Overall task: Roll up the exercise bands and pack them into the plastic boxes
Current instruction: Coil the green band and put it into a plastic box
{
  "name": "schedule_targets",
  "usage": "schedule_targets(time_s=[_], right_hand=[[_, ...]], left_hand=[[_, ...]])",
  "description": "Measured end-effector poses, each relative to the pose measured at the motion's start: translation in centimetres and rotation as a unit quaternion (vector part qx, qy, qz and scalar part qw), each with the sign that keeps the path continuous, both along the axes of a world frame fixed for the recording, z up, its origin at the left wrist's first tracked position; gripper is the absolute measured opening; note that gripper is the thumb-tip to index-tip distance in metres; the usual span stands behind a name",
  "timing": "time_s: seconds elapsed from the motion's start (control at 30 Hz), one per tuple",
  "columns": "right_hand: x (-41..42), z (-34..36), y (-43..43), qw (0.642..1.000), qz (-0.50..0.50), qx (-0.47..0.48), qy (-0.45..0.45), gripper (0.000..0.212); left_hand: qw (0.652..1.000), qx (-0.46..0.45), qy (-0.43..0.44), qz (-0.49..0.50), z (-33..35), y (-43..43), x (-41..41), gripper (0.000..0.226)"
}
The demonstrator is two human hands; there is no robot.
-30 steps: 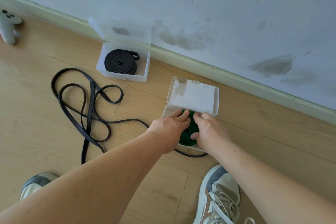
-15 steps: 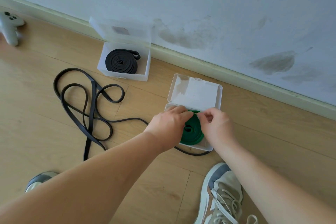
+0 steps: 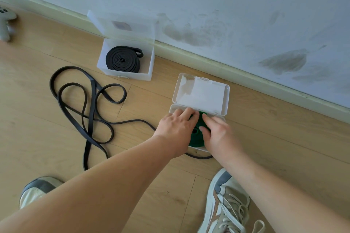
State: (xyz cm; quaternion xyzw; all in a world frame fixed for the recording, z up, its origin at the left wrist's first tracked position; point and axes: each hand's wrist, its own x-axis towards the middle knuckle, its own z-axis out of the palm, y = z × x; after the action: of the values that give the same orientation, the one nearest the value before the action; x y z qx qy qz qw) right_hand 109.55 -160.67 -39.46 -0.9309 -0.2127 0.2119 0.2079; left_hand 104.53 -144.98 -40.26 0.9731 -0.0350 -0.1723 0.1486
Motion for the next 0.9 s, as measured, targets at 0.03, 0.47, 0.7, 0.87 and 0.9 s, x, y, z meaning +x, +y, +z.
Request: schedule_targets(time_s=[0.03, 0.47, 0.7, 0.87, 0.9], right_hand=[[0.0, 0.1, 0.2, 1.000, -0.013, 0.005, 0.005, 0.039], [2.1, 1.6, -0.3, 0.993, -0.106, 0.039, -0.032, 0.016], [3.7, 2.7, 0.7, 0.951, -0.243, 0.074, 0.177, 0.048], [3.7, 3.1, 1.5, 0.952, -0.244, 0.143, 0.120, 0.066], [3.6, 3.2, 1.5, 0.954, -0.236, 0.144, 0.111, 0.066]], left_hand=[[1.000, 0.006, 0.005, 0.003, -0.1, -0.2, 0.0, 0.083], [0.995, -0.060, -0.051, 0.060, 1.7, 1.6, -0.5, 0.039], [0.955, -0.133, 0.082, 0.252, 3.3, 1.8, 0.0, 0.057], [0.897, -0.225, 0.110, 0.364, 4.0, 2.7, 0.1, 0.084], [0.882, -0.256, 0.108, 0.380, 4.1, 2.8, 0.2, 0.086]])
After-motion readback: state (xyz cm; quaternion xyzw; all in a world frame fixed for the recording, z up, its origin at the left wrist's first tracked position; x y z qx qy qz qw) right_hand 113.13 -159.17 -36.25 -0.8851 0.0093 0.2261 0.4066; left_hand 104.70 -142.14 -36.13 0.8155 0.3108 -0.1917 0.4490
